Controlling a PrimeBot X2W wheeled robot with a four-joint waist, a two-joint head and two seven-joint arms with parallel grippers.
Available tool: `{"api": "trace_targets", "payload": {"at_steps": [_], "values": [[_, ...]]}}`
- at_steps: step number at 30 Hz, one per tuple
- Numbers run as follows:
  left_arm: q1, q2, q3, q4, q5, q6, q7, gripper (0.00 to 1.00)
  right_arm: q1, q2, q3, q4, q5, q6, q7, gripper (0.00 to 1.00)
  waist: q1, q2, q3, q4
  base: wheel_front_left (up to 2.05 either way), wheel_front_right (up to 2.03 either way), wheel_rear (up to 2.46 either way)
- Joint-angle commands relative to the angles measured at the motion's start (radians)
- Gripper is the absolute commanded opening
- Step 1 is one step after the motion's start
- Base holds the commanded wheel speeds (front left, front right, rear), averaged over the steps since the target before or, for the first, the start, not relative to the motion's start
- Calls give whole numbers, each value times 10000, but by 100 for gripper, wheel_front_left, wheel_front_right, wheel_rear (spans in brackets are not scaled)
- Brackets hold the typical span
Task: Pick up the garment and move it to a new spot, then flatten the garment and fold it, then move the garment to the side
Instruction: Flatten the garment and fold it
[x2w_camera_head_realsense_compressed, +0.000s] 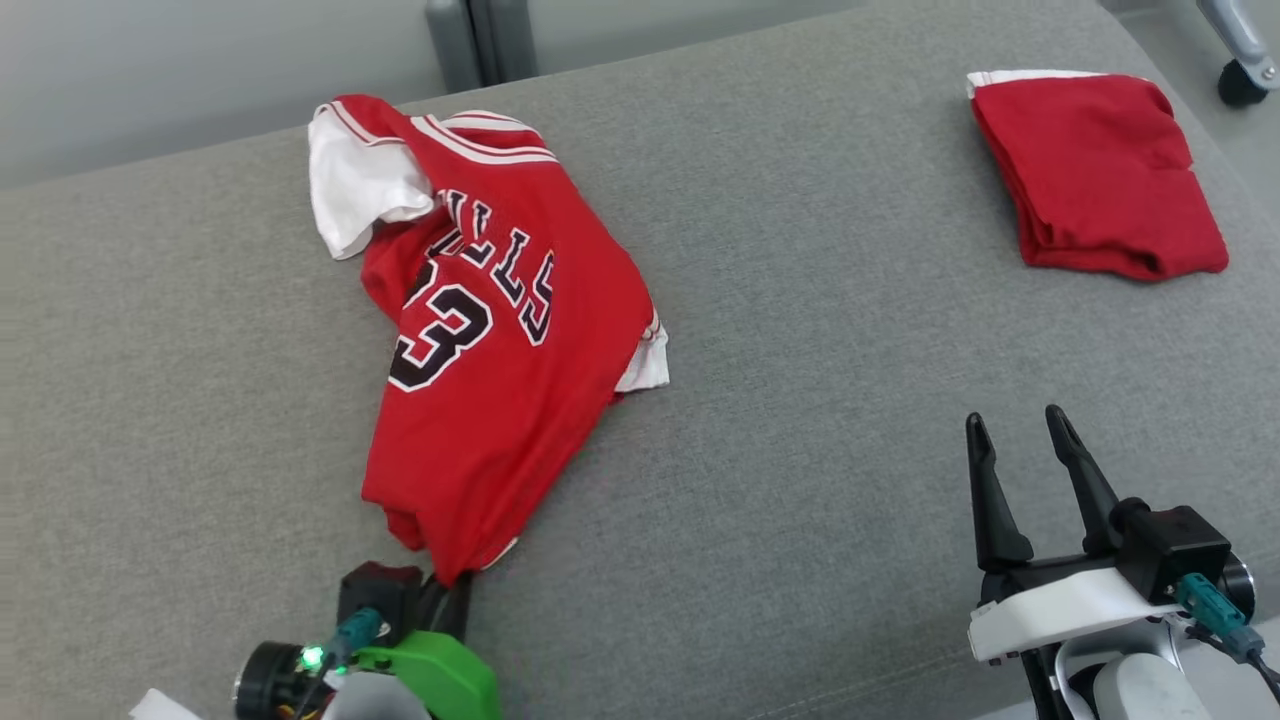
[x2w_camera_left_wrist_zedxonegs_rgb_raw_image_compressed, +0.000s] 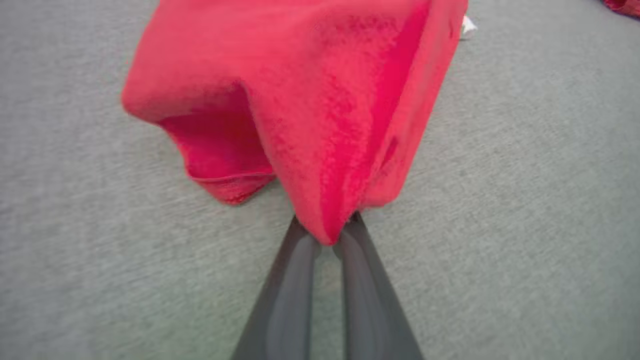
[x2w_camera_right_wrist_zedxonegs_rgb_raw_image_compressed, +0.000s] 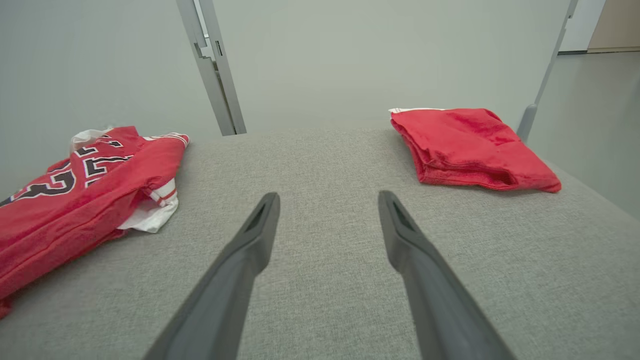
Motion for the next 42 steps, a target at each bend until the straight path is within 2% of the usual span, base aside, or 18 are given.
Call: {"api": "trace_targets", "payload": {"at_steps": [1,9,12,13,14,15,16,19,23,26,28,31,34,36,39,42], "values": [[248,457,57,-481,166,78,402,0,142,-14,4,18,126,-15,-31,100,0,0,-391,540,0,0,0],[1932,4299,512,-5076,902,655,4924,0,283,-16,154,85,300,-15,-29,100,0,0,-739,1278,0,0,0],[2594,5303,715,-5815,986,830,6293,0,233,-14,159,115,302,-15,-31,100,0,0,-724,1376,0,0,0],[2790,5477,770,-5953,932,900,6572,0,214,-14,172,123,317,-15,-31,100,0,0,-718,1388,0,0,0],[2986,5620,831,-6101,868,973,6770,9,195,-14,189,129,332,-15,-31,100,0,0,-704,1395,0,0,0],[3167,5687,887,-6197,807,1065,6866,44,182,-14,206,137,339,-15,-31,100,0,0,-695,1395,0,0,0],[3387,5688,966,-6254,678,1184,6933,100,178,-16,214,150,339,-15,-31,100,0,0,-686,1389,0,0,0],[3863,5612,1110,-6374,466,1435,6922,100,209,-16,250,181,356,-15,-31,100,0,0,-686,1342,0,0,0],[4469,5481,1606,-6561,86,2007,6663,100,238,-16,205,183,320,-15,-31,100,0,0,-693,1225,0,0,0],[4811,5596,2167,-6674,-8,2439,6418,100,227,-16,172,169,271,-15,-31,100,0,0,-689,1134,0,0,0],[4674,5596,2364,-6878,50,2547,6210,100,210,-14,147,153,249,-15,-31,100,0,0,-655,1115,0,0,0],[3815,5404,2117,-7228,278,2296,5955,100,123,-14,178,155,223,-15,-31,100,0,0,-565,1081,0,0,0],[2312,4612,1137,-7160,583,1711,5752,100,-100,-14,300,172,217,-15,-31,100,0,0,-385,975,0,0,0],[1139,3795,423,-6725,715,1351,5638,100,-286,-12,440,176,218,-15,-31,100,0,0,-203,829,0,0,0],[-593,2407,-378,-5328,844,982,5404,100,-579,-19,672,127,262,-15,-31,100,0,0,147,509,0,0,0],[-1952,1534,-766,-3636,1258,906,5048,100,-858,-11,862,159,346,-15,-31,100,0,0,482,99,0,0,0]]}}
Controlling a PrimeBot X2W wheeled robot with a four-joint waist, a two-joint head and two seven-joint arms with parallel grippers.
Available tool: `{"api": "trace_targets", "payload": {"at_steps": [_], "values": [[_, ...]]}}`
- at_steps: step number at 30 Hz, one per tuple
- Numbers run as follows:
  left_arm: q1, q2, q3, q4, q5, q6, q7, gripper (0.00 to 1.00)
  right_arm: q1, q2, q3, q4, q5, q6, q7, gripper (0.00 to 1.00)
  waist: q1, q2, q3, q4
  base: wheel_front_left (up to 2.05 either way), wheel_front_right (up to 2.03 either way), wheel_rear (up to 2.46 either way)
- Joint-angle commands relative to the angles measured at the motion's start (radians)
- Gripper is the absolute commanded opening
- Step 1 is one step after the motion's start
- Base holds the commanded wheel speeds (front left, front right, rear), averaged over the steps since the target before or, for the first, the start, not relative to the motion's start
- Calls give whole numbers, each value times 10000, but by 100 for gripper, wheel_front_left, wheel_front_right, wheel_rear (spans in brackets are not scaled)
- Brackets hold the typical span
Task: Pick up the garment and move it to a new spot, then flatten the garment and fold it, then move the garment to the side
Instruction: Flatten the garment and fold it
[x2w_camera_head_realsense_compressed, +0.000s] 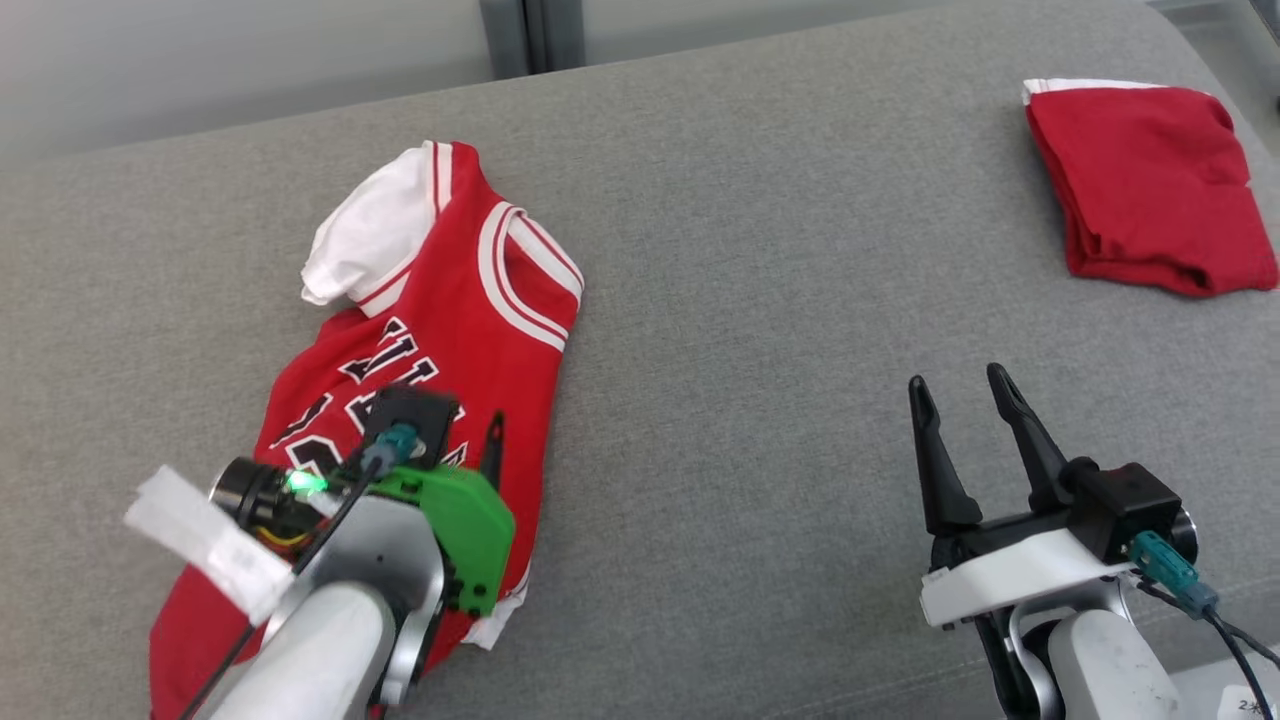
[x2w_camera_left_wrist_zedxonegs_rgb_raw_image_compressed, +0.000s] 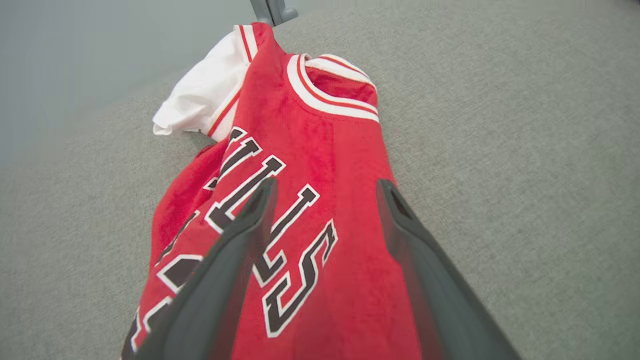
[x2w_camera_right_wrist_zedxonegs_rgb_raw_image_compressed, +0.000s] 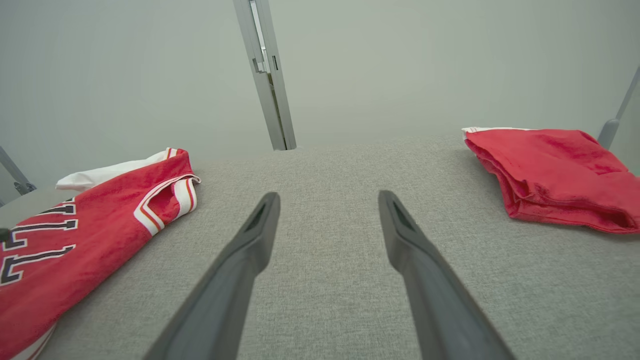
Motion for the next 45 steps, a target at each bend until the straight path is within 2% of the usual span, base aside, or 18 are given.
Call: {"api": "trace_targets", "payload": {"at_steps": [1,2,4,8,14,18,19,20,21,28,32,37,40,45], "values": [[-501,-193,-103,683,181,-74,-123,100,-227,-14,91,25,84,-15,-31,100,0,0,568,-682,0,0,0],[-786,-420,-160,1160,175,-106,-215,100,-281,-19,87,44,131,-17,-31,100,0,0,636,-802,0,0,0],[-1381,-511,-253,2151,403,-199,-314,100,-360,-19,126,87,248,-15,-29,100,0,0,769,-1083,0,0,0],[-2059,-947,-289,3628,176,-481,-618,100,-418,-10,207,187,433,-15,-31,100,0,0,919,-1551,0,0,0],[-2671,-1140,-391,5126,181,-654,-789,100,-377,-10,187,257,543,-15,-31,100,0,0,915,-1868,0,0,0],[-2880,-1024,-546,5971,384,-704,-740,100,-411,-11,138,289,533,-15,-31,100,0,0,831,-1938,0,0,0],[-2942,-1046,-549,6137,335,-734,-730,69,-423,-11,134,292,535,-15,-31,100,0,0,795,-1938,0,0,0],[-3002,-1046,-559,6244,316,-787,-753,21,-420,-10,137,298,539,-15,-31,100,0,0,765,-1933,0,0,0],[-3054,-1079,-557,6341,264,-832,-804,0,-410,-11,141,321,527,-15,-31,100,0,0,719,-1925,0,0,0],[-3305,-1900,-291,5802,-632,-1451,-1541,0,-305,-13,103,398,413,-15,-31,100,0,0,447,-1871,0,0,0],[-3041,-2371,-252,4876,-1342,-1932,-1803,0,-185,-13,53,418,343,-15,-31,100,0,0,277,-1876,0,0,0],[-2592,-2769,-504,3493,-2358,-2555,-1606,0,-124,-13,-18,441,263,-15,-31,100,0,0,152,-1920,0,0,0],[-2236,-2921,-592,2776,-3601,-2855,-1325,0,-97,-11,-27,431,238,-15,-31,100,0,0,135,-2003,0,0,0],[-2046,-2987,-623,1911,-5730,-3103,-1094,0,-179,-14,-16,412,179,-15,-31,100,0,0,250,-2214,0,0,0]]}}
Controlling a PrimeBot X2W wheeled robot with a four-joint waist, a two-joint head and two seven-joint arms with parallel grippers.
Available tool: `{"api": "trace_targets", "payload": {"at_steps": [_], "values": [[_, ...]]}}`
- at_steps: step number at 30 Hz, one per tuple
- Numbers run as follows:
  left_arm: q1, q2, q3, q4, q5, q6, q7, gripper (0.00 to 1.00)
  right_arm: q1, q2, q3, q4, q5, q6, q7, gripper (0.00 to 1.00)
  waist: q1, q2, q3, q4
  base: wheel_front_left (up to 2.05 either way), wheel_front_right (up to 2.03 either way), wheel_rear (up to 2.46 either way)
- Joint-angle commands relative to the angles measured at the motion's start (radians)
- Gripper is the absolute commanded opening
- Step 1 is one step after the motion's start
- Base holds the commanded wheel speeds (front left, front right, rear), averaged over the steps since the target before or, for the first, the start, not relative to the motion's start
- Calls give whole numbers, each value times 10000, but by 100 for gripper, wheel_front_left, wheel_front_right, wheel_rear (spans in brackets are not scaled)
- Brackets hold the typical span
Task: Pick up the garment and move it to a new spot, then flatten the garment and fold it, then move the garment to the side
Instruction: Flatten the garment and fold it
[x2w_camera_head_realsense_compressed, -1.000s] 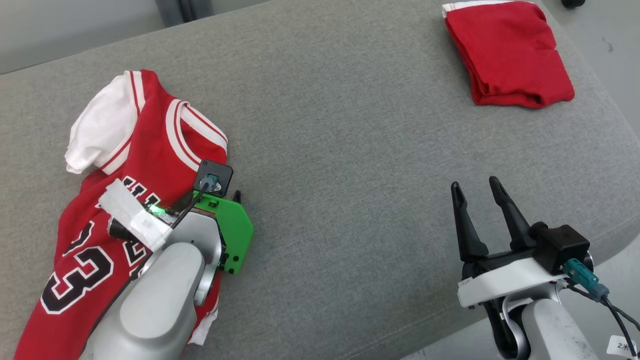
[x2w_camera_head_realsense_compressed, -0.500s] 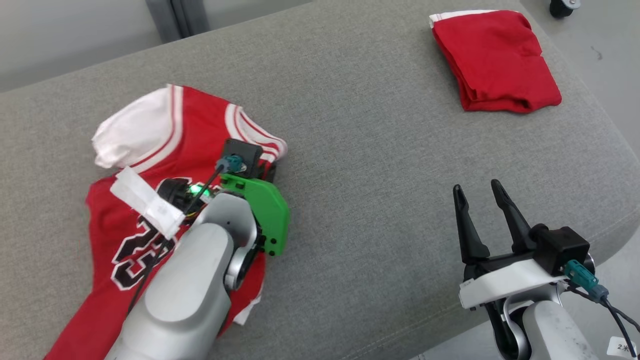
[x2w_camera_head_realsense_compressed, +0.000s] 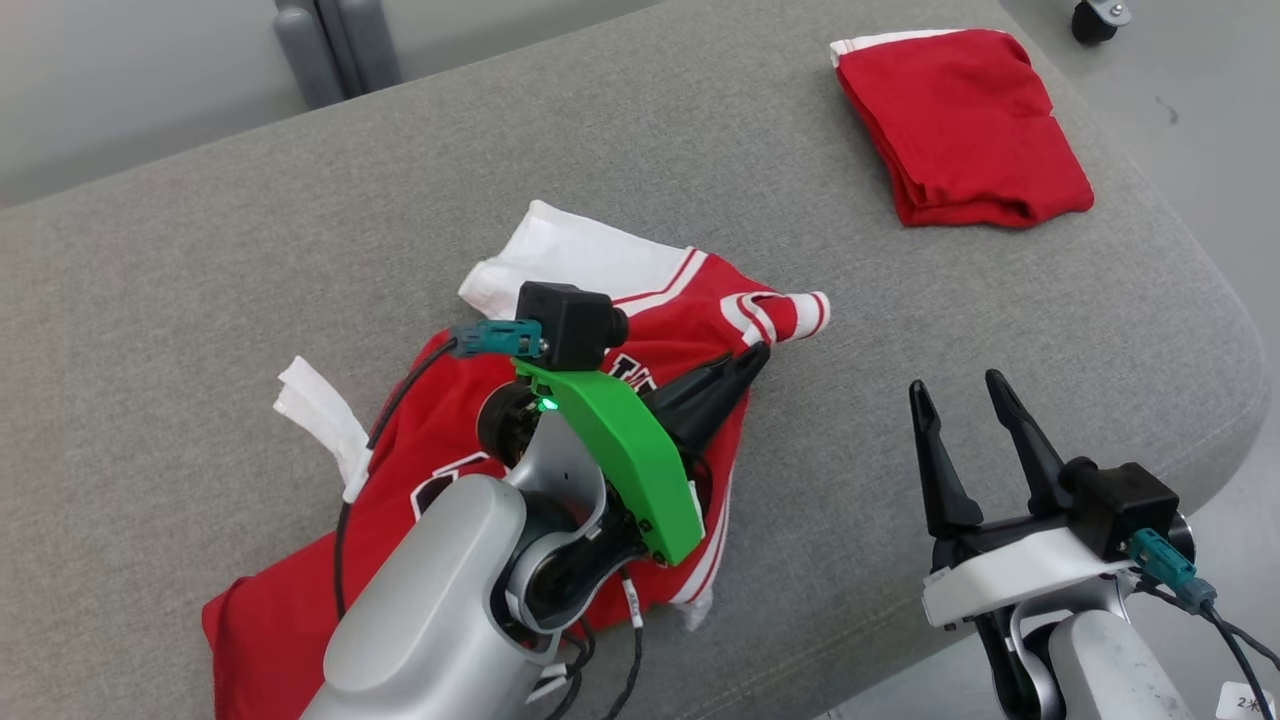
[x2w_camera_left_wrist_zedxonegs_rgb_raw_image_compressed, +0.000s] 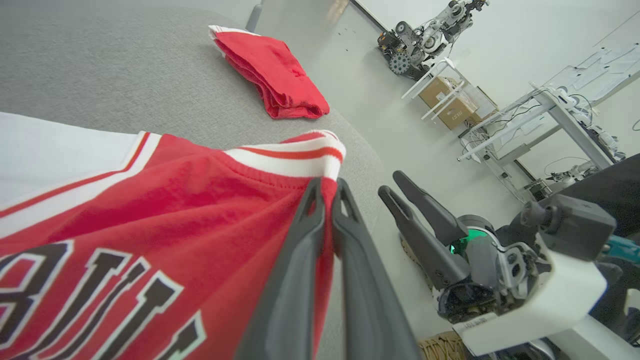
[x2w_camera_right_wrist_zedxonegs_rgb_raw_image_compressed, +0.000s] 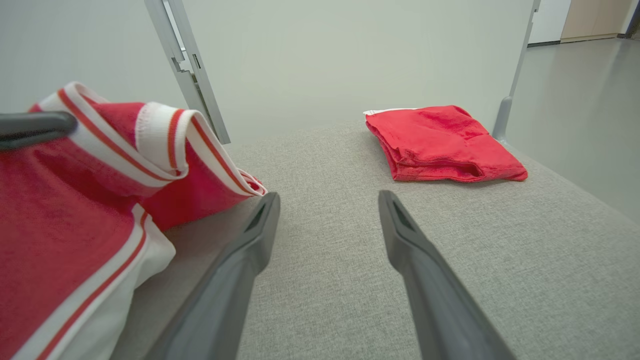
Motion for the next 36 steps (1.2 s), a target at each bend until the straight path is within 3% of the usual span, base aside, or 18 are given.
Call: {"api": "trace_targets", "payload": {"at_steps": [1,5,15,16,17,18,19,20,23,28,36], "values": [[-12,2,44,-183,-541,-75,-78,0,-30,-11,-19,-25,-43,-15,-31,100,0,-1,103,-99,0,0,0],[-571,29,485,153,-1305,239,-437,0,-41,-11,-61,-62,-71,-15,-31,100,0,-1,333,-210,0,0,0],[-2328,1109,578,3975,1497,1502,-2338,0,-263,-10,30,-87,-17,-15,-31,100,0,-1,892,-398,0,0,0],[-2428,1151,527,4312,1698,1618,-2487,4,-283,-11,34,-85,-26,-15,-31,100,0,-1,912,-399,0,0,0],[-2553,1226,407,4727,1971,1741,-2613,35,-299,-13,22,-84,-44,-15,-31,100,0,-1,928,-395,0,0,0],[-2649,1278,320,5036,2173,1832,-2698,51,-306,-13,5,-82,-58,-15,-31,100,0,-1,934,-385,0,0,0],[-2778,1355,219,5366,2398,1950,-2822,83,-307,-13,-12,-75,-75,-15,-31,100,0,-1,934,-367,0,0,0],[-2865,1414,170,5615,2519,2047,-2932,100,-300,-11,-25,-65,-100,-15,-31,100,0,-1,926,-351,0,0,0],[-2976,1504,62,6291,2831,2277,-3183,100,-256,-14,-100,-20,-142,-15,-30,100,0,-1,831,-249,0,0,0],[-2887,1663,10,6508,2946,2265,-3740,100,-63,-11,-154,10,-114,-15,-30,100,0,-1,546,36,0,0,0],[-1998,1655,-841,4459,3798,2641,-4474,100,211,-13,-275,45,-176,-15,-30,100,0,-1,-142,398,0,0,0]]}}
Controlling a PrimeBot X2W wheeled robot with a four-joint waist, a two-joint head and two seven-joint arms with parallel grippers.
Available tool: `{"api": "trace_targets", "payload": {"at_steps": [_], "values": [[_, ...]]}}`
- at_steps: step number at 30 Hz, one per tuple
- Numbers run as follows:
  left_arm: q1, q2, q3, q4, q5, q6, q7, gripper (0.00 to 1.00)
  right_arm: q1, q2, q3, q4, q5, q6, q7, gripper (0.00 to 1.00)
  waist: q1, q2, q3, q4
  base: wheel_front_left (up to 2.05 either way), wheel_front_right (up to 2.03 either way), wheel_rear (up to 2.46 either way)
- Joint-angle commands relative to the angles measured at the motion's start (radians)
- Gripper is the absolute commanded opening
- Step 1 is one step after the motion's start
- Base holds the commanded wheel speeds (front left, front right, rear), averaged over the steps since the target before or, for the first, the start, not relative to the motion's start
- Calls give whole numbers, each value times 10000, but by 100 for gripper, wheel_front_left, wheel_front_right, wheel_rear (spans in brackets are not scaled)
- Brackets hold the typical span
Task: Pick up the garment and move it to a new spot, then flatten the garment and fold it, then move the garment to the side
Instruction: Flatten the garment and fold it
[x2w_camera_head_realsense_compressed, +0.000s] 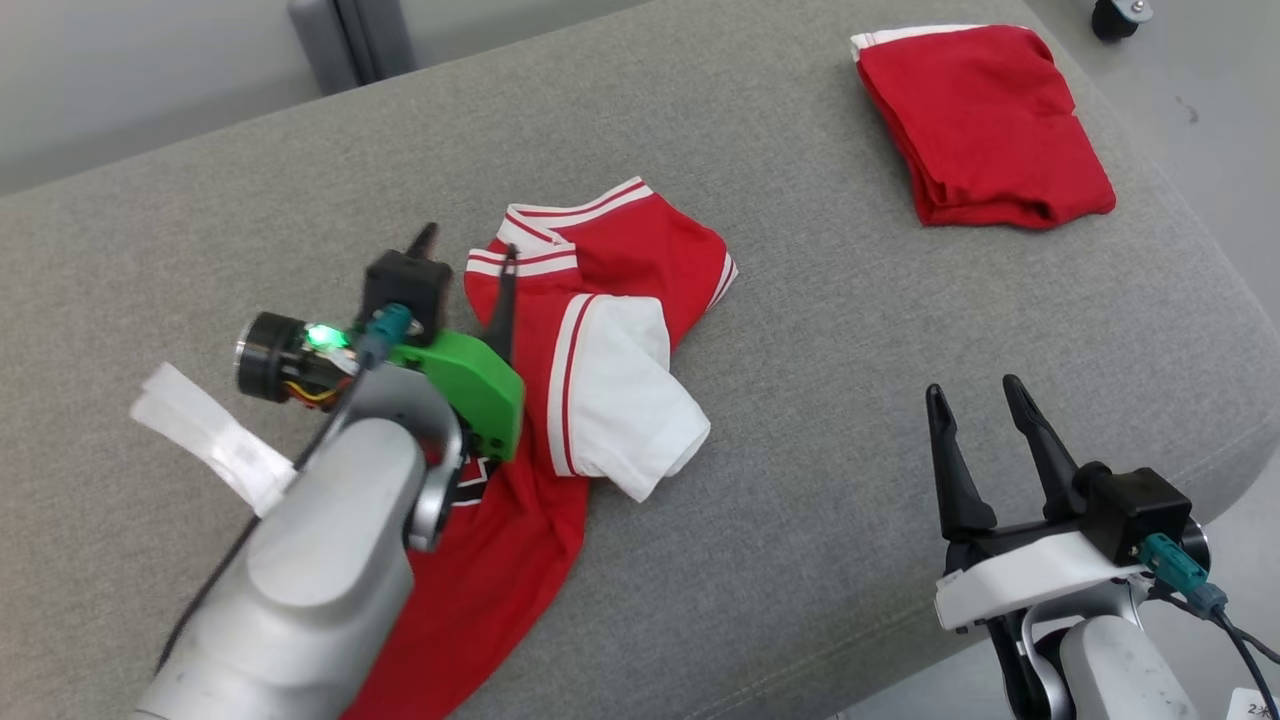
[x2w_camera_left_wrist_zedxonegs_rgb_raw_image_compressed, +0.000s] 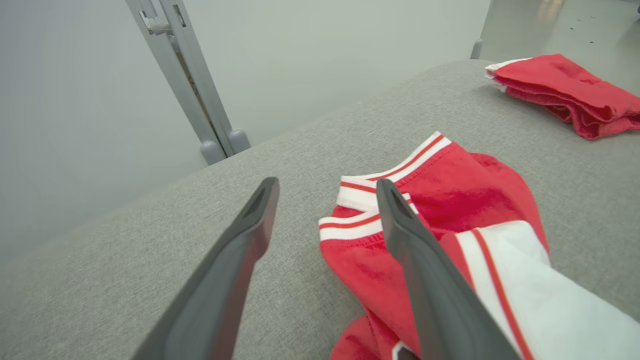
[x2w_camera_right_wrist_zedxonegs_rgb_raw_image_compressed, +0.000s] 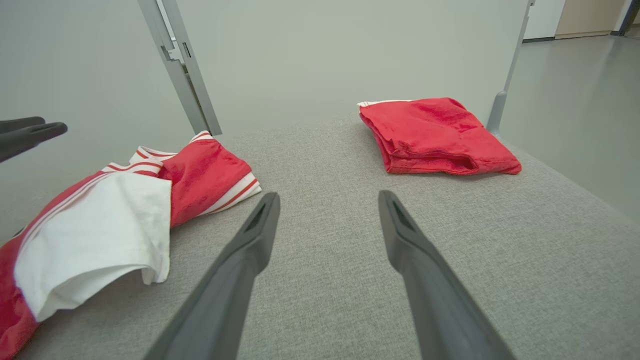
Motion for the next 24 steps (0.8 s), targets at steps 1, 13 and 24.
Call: {"api": "trace_targets", "payload": {"at_steps": [1,13,24], "values": [[326,-66,-268,-535,226,108,93,100,156,-12,-8,12,-63,-15,-30,100,0,0,-313,206,0,0,0],[1979,62,-2800,-3880,1666,733,2270,100,131,-11,50,-192,43,-15,-30,100,0,0,-66,166,0,0,0],[1395,-83,-3422,-1680,2286,762,2688,100,-74,-11,170,-113,106,-15,-30,100,0,0,174,-179,0,0,0]]}}
